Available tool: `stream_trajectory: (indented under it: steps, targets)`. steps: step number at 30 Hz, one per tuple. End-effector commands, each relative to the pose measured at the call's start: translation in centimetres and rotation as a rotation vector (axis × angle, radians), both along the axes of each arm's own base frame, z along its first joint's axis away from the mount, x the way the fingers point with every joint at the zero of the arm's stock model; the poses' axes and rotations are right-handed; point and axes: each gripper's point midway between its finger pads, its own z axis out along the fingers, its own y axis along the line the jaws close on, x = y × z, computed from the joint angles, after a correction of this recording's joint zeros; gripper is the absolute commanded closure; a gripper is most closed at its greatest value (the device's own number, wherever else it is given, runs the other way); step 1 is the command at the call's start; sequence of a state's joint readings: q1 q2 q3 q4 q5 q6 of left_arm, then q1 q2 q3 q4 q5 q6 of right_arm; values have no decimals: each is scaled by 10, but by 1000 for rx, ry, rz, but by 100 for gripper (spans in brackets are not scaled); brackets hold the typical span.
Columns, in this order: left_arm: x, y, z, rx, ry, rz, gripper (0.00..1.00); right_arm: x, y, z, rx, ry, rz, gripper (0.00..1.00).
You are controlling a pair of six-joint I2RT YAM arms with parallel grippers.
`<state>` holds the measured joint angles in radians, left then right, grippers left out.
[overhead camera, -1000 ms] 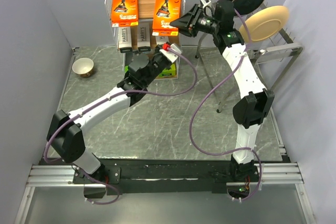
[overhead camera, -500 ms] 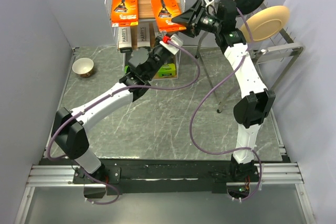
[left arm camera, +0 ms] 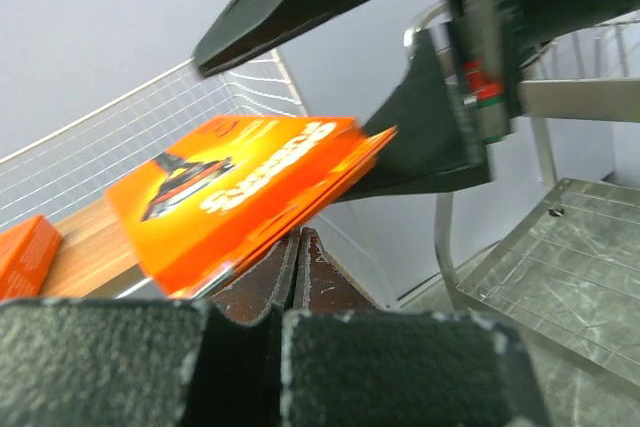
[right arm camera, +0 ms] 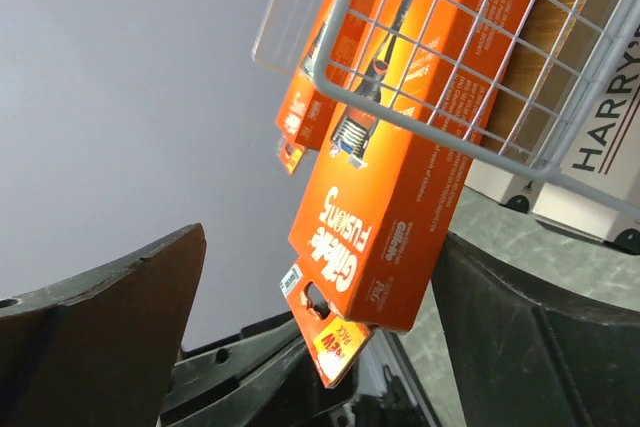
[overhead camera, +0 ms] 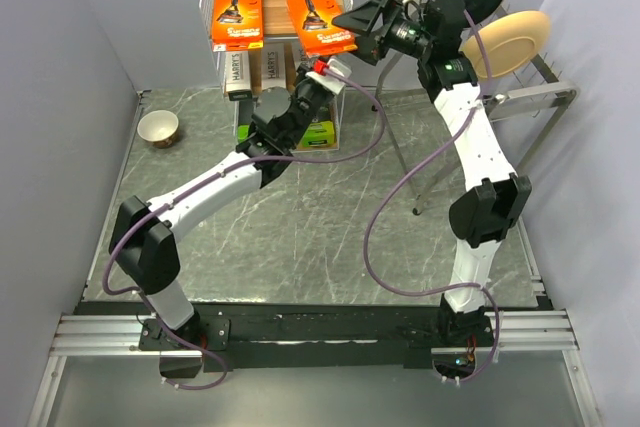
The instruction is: Place and organize the shaving razors onto the shelf
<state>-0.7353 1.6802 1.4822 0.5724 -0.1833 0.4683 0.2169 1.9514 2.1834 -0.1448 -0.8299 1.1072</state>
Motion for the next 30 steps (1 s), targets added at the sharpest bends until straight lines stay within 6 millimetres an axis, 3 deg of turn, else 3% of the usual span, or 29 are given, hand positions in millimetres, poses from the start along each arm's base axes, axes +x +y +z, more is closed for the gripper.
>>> stream_trajectory:
  steps: [1, 8, 16, 30]
  targets:
    - [-4, 30, 40, -99, -56, 63, 99, -24, -12, 37, 19, -104, -21, 0]
    - [3, 48, 39, -125, -41, 100, 99, -19, -7, 27, 12, -68, -49, 0]
    - [8, 40, 44, -150, -47, 81, 99, -23, 13, 23, 1, -61, -24, 0]
    - [27, 23, 39, -178, -19, 58, 99, -28, -13, 18, -19, -54, -64, 0]
